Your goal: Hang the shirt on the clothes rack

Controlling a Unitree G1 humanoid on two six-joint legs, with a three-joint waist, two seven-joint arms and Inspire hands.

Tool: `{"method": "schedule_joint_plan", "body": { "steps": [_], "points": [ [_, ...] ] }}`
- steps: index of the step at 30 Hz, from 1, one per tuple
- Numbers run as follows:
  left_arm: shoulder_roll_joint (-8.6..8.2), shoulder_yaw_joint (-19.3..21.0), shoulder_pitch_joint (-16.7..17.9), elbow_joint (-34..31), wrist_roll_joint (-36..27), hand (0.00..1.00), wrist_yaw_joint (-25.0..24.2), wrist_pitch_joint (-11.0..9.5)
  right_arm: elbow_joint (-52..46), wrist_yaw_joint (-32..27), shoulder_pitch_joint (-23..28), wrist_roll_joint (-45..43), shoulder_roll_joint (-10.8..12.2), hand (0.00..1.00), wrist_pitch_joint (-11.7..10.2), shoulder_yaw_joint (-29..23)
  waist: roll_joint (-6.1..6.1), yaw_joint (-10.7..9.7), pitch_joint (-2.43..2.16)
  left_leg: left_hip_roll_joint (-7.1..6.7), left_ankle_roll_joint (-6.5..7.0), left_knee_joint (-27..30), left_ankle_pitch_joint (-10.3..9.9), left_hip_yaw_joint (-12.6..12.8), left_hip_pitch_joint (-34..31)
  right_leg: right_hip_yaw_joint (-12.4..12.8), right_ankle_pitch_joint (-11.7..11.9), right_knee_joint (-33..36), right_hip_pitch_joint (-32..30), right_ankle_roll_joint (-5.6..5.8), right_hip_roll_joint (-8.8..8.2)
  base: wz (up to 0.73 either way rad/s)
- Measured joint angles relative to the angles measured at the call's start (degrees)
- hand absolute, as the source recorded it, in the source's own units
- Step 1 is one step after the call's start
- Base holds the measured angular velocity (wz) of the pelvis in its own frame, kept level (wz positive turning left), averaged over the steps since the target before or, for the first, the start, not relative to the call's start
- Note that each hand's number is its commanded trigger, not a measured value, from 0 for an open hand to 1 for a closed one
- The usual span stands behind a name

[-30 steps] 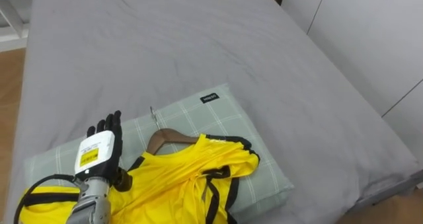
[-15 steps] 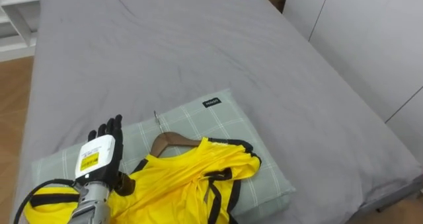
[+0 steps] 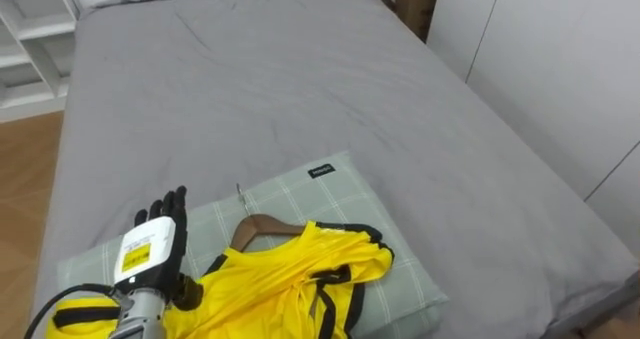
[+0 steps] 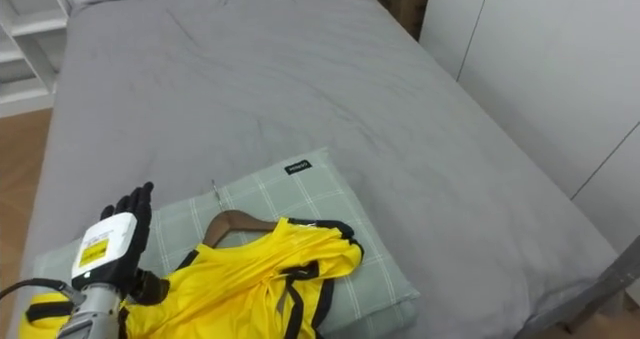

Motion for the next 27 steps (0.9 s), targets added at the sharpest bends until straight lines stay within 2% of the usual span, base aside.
{"method": "schedule_joint_plan", "body": {
  "steps": [3, 8, 15, 19, 21, 27],
  "points": [
    [-1.04, 0.0, 0.64, -0.01, 0.04, 0.0, -1.11, 0.22, 0.09, 0.51, -0.21, 0.24, 0.03, 0.0, -0.01, -0.01, 0.0, 0.11, 0.0, -0.02, 0.0, 0.0, 0.0, 0.0, 0.0, -0.03, 0.0, 0.01, 0.0, 0.0, -0.01, 0.0],
    [-1.42, 0.0, 0.74, -0.06, 0.04, 0.0, -2.92, 0.42, 0.21, 0.74, -0.05, 0.29, 0.04, 0.0, 0.01, -0.09, 0.0, 0.06, -0.02, -0.02, -0.01, 0.02, 0.01, 0.02, 0.18, 0.04, 0.0, 0.07, 0.13, 0.0, -0.02, 0.0],
    [-4.1, -0.08, 3.25, 0.13, 0.2, 0.0, -6.85, 0.85, 0.33, 0.75, 0.15, 0.15, 0.2, 0.0, -0.02, -0.52, -0.11, -0.2, -0.01, -0.08, -0.01, -0.14, 0.01, 0.25, 1.2, 0.07, -0.03, 0.02, 1.04, 0.04, -0.09, -0.01],
    [-4.31, -0.08, 3.81, 0.37, 0.08, 0.0, -8.81, 0.89, 0.63, 1.11, 0.16, 0.03, 0.26, 0.0, 0.01, -0.54, -0.49, -0.35, 0.06, -0.26, 0.05, -0.3, 0.22, 0.27, 1.16, 0.07, -0.24, 0.03, 0.94, 0.0, -0.26, 0.0],
    [-4.55, -0.03, 3.77, 0.37, 0.08, 0.0, -9.03, 0.89, 0.8, 1.33, 0.16, 0.04, 0.25, 0.0, 0.01, -0.55, -0.59, -0.4, 0.06, -0.79, 0.17, -0.39, 0.34, 0.27, 1.11, 0.04, -0.26, 0.05, 0.85, 0.02, -0.4, 0.0],
    [-4.83, 0.26, 2.92, 0.73, -0.07, 0.0, -10.27, 0.84, 0.83, 1.63, 0.17, 0.06, 0.24, 0.0, -0.02, -0.49, -0.85, -0.72, 0.09, -0.8, 0.48, -0.74, 0.6, 0.41, 0.12, 0.14, -0.23, 0.21, -0.46, 0.16, -0.68, 0.0]
  ]
}}
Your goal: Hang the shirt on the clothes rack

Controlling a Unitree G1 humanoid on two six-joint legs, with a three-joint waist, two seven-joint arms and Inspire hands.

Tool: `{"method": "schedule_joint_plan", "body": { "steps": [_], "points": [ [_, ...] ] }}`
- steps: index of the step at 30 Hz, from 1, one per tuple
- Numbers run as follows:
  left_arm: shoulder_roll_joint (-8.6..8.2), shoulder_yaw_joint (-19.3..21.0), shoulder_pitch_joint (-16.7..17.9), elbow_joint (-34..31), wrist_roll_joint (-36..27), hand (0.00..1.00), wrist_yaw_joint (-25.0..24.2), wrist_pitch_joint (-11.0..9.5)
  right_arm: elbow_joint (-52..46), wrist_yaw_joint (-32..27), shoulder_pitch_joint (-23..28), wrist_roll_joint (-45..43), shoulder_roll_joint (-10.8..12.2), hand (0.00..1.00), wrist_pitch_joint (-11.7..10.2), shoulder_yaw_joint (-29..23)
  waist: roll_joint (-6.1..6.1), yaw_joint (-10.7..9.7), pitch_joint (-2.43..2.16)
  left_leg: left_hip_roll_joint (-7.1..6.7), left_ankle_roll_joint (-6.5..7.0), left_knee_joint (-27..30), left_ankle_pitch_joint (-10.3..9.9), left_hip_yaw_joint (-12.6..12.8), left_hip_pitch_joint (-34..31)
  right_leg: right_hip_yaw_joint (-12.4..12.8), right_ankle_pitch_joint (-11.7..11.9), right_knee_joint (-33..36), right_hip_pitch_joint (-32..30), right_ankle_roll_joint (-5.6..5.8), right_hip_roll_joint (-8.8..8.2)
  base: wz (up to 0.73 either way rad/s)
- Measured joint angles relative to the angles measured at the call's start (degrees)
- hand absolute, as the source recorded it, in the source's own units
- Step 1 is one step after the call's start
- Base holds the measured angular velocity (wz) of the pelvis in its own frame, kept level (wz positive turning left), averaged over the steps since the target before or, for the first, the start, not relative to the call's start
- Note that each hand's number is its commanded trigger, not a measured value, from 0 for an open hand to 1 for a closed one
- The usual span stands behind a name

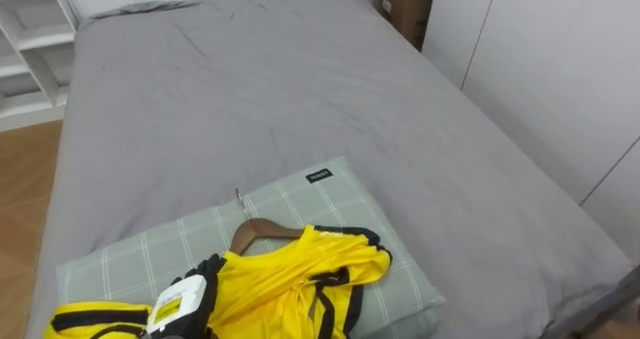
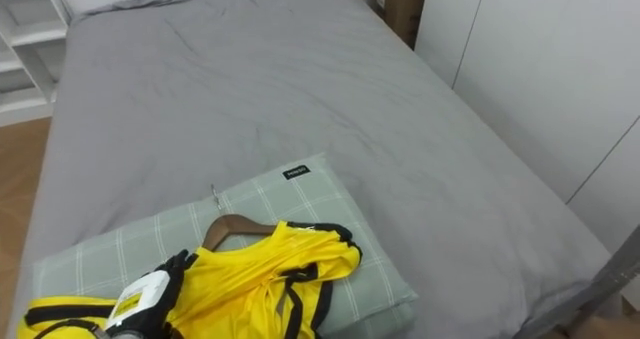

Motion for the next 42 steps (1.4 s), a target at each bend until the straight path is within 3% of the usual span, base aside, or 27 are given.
{"method": "schedule_joint_plan", "body": {
  "steps": [10, 12, 20, 24, 29, 38, 42],
  "points": [
    [-0.05, 0.97, -3.46, 2.48, -0.33, 0.0, -0.01, -0.01, 1.05, -1.96, -0.03, -0.02, 0.37, 0.0, -0.06, 0.01, -0.08, -1.09, 0.13, 0.21, 0.0, 0.71, 0.0, 0.32, -2.87, 0.0, 0.04, 0.06, -2.55, 0.03, -0.03, 0.0],
    [-0.04, 1.0, -4.19, 2.7, -3.34, 0.0, -0.01, 0.0, 1.12, -2.52, -0.25, -0.02, 0.47, 0.0, -0.06, 0.02, -0.11, -1.12, 0.48, 0.41, 0.0, 0.73, 0.0, 1.14, -3.45, 0.27, 0.08, 0.12, -3.25, -0.01, 0.05, -0.05],
    [0.12, 1.02, -6.73, 4.27, -9.47, 0.0, 0.27, -0.06, 1.06, -4.04, -1.72, 0.12, 0.6, 0.0, -0.13, 1.82, 0.09, -1.01, 1.05, 0.85, 0.0, 1.11, 0.0, 2.52, -6.51, 1.41, 0.27, 1.48, -7.32, -0.04, 0.33, -0.08],
    [0.43, 0.99, -9.67, 4.85, -11.15, 0.0, 0.27, -0.09, 1.08, -5.07, -2.98, -0.04, 0.61, 0.0, -0.14, 2.84, 0.33, -1.1, 1.79, 0.91, 0.04, 1.85, 0.02, 2.87, -8.34, 1.37, 0.26, 2.1, -9.06, -0.04, 0.22, -0.01],
    [1.01, 1.07, -10.46, 4.85, -11.19, 0.0, 0.38, -0.61, 1.01, -5.66, -3.32, -0.16, 0.55, 0.0, -0.14, 4.53, 0.33, -1.12, 1.85, 1.06, 0.19, 2.96, 0.12, 2.84, -10.54, 1.3, 0.25, 3.26, -11.26, -0.01, 0.2, 0.0],
    [1.73, 3.51, -11.95, 4.85, -12.62, 0.0, 2.08, -2.29, 0.99, -5.68, -3.51, -1.62, 0.91, 0.0, -0.03, 4.63, -0.84, -1.31, 2.66, 0.99, 0.49, 3.87, 0.35, 2.74, -13.29, 1.52, -0.22, 6.13, -14.96, 0.0, 0.06, 0.0],
    [1.78, 4.46, -12.02, 4.85, -13.42, 0.0, 3.17, -2.62, 1.05, -5.94, -3.49, -1.89, 1.07, 0.0, 0.03, 5.05, -1.07, -1.33, 2.58, 0.77, 0.69, 3.86, 0.66, 2.69, -13.87, 1.54, -0.24, 7.03, -16.05, 0.04, -0.18, 0.0]
  ]
}}
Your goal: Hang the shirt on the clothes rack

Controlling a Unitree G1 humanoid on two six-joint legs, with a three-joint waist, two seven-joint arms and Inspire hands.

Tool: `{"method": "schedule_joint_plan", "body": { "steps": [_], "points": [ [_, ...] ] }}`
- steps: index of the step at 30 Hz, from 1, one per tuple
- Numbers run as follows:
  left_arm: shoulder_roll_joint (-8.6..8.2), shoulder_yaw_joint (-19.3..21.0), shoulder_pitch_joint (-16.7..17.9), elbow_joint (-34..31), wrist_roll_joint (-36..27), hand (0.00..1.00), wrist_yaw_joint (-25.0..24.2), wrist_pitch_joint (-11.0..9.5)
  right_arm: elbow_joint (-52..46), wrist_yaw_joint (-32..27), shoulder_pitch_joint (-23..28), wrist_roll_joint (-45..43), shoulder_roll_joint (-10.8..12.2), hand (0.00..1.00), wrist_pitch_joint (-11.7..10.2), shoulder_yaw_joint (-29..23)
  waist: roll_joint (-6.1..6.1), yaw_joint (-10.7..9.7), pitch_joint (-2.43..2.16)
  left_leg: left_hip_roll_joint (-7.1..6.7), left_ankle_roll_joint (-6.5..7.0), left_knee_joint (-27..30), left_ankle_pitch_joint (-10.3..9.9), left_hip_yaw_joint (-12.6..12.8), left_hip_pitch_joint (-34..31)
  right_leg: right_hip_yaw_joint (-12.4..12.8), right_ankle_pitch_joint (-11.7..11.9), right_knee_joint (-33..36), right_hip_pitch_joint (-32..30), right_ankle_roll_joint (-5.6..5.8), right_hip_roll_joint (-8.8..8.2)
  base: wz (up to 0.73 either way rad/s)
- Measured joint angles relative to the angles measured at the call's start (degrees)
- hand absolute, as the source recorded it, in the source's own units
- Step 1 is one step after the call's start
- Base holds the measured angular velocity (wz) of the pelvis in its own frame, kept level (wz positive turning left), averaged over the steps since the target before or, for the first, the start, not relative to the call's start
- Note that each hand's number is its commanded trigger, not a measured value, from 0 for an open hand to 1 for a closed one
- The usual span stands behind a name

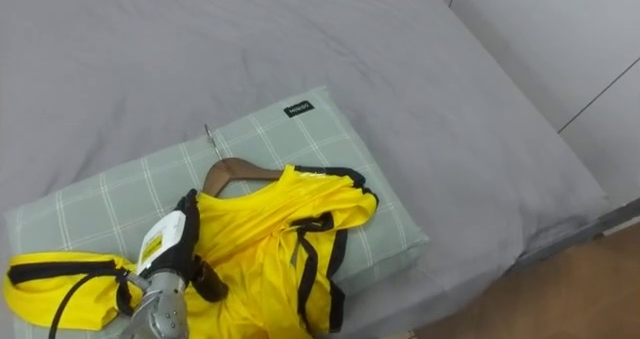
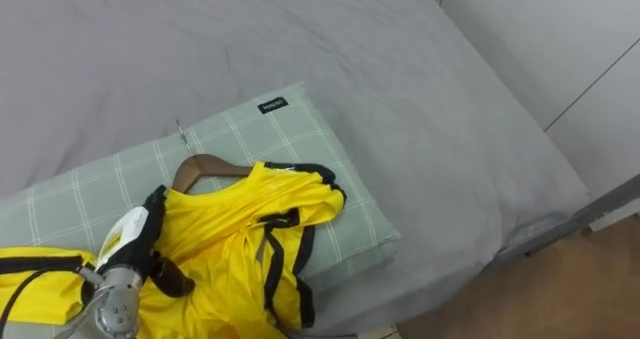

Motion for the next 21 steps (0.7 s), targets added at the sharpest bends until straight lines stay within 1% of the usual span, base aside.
{"method": "schedule_joint_plan", "body": {
  "steps": [5, 11, 19, 21],
  "points": [
    [0.02, 0.02, 0.0, 0.0, -0.12, 0.0, 0.69, -0.01, 0.0, -0.25, -0.24, 0.04, 0.19, 0.0, 0.01, 0.0, -0.17, 0.0, -0.05, 0.02, 0.0, 0.12, 0.04, 0.18, -0.09, 0.06, 0.0, 0.06, -0.1, 0.0, -0.01, 0.0],
    [0.03, 0.01, 0.01, 0.0, -4.38, 0.0, 0.69, 0.0, -0.13, -0.38, -1.36, -0.43, 0.53, 0.0, 0.03, -0.06, -0.18, -0.03, -0.06, 0.15, -0.03, 0.77, 0.07, 0.28, -0.58, 0.06, 0.0, 0.16, -0.32, 0.0, -0.01, 0.0],
    [0.03, 0.62, 0.01, 0.02, -6.85, 0.0, 0.68, 0.0, -0.12, -0.33, -2.02, 0.04, 0.63, 0.0, -0.03, -0.05, -0.33, -0.05, -0.14, 0.29, -0.02, 1.88, 0.06, 0.19, -1.14, -0.1, 0.0, 0.64, -0.49, 0.0, -0.04, 0.0],
    [0.06, 0.64, 0.02, 0.02, -8.93, 0.0, 0.6, 0.03, -0.11, -0.4, -2.02, 0.01, 0.78, 0.0, -0.02, -0.05, -0.41, -0.16, -0.19, 0.32, -0.02, 1.87, 0.06, 0.18, -1.13, -0.12, -0.01, 0.8, -0.53, -0.01, 0.0, 0.0]
  ]
}}
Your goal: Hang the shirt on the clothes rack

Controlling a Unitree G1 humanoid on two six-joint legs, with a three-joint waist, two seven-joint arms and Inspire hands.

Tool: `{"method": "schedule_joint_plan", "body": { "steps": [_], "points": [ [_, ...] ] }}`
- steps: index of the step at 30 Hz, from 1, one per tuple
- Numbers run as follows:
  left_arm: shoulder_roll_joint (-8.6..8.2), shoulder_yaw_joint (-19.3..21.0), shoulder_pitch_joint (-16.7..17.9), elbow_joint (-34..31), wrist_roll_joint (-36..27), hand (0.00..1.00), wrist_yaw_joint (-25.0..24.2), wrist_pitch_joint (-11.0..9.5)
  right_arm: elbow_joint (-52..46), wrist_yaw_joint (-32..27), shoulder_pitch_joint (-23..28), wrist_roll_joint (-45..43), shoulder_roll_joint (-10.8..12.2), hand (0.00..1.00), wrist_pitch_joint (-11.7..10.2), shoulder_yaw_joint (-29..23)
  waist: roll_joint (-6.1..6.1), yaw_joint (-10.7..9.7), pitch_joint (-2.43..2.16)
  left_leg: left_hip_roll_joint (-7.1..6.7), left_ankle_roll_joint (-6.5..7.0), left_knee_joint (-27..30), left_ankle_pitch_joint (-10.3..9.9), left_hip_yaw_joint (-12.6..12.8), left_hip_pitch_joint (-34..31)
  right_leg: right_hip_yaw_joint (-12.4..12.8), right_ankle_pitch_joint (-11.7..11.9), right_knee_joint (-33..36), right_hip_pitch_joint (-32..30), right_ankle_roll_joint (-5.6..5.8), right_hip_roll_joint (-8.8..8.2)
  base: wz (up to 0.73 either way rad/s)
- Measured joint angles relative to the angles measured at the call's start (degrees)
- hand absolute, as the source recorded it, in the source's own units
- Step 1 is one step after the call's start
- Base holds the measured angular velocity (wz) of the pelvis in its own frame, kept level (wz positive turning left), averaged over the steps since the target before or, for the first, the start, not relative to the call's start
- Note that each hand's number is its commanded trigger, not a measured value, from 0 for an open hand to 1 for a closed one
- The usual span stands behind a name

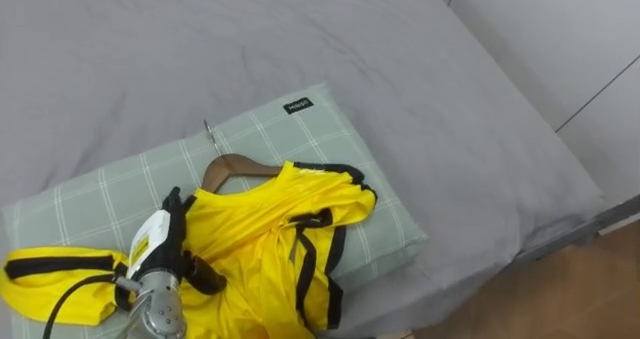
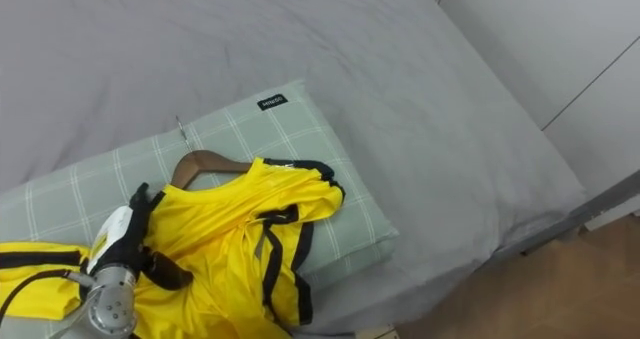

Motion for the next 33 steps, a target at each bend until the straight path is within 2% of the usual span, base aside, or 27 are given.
{"method": "schedule_joint_plan", "body": {
  "steps": [3, 8, 22, 28, 33],
  "points": [
    [0.33, 0.17, 0.0, 0.14, -3.58, 0.0, -0.15, 0.07, -0.01, -0.11, 0.0, 0.1, 0.37, 0.0, 0.12, 0.03, -0.44, -0.18, -0.26, 0.11, 0.0, 0.24, 0.0, 0.0, 0.0, -0.03, -0.01, 0.2, -0.01, -0.02, 0.06, 0.0],
    [0.38, 0.3, 0.0, 0.48, -4.5, 0.0, -0.2, 0.09, -0.31, -0.1, 0.01, 0.16, 0.6, 0.0, 0.11, 0.04, -0.84, -0.22, -0.49, 0.2, 0.01, 0.61, 0.0, -0.01, -0.12, -0.02, 0.02, 0.33, 0.02, -0.05, 0.09, 0.0],
    [0.83, 0.31, -0.5, 0.52, -4.52, 0.0, -0.87, 0.12, -0.34, -0.57, -0.06, 2.03, 0.64, 0.0, -0.06, 1.71, -0.88, -0.38, -0.46, 0.39, 0.0, 0.92, -0.01, -0.57, -0.94, -0.29, 0.12, 0.2, -0.33, -0.21, 0.39, 0.01],
    [0.93, 0.29, -0.97, 0.53, -4.47, 0.0, -0.95, 0.38, -0.33, -0.64, -0.06, 2.38, 0.48, 0.0, -0.13, 1.72, -0.42, -0.39, -0.24, 0.44, -0.02, 0.72, -0.03, -0.78, -0.94, -0.27, 0.2, 0.27, -0.47, -0.33, 0.45, 0.0],
    [1.0, 0.21, -1.21, 0.49, -4.34, 0.0, -0.95, 0.41, -0.31, -0.57, -0.15, 2.48, -0.14, 0.0, -0.18, 1.68, 0.79, -0.68, 0.26, 0.62, -0.05, 0.61, -0.03, -0.67, -1.3, -0.28, 0.39, 0.61, -1.12, -0.47, 0.62, 0.0]
  ]
}}
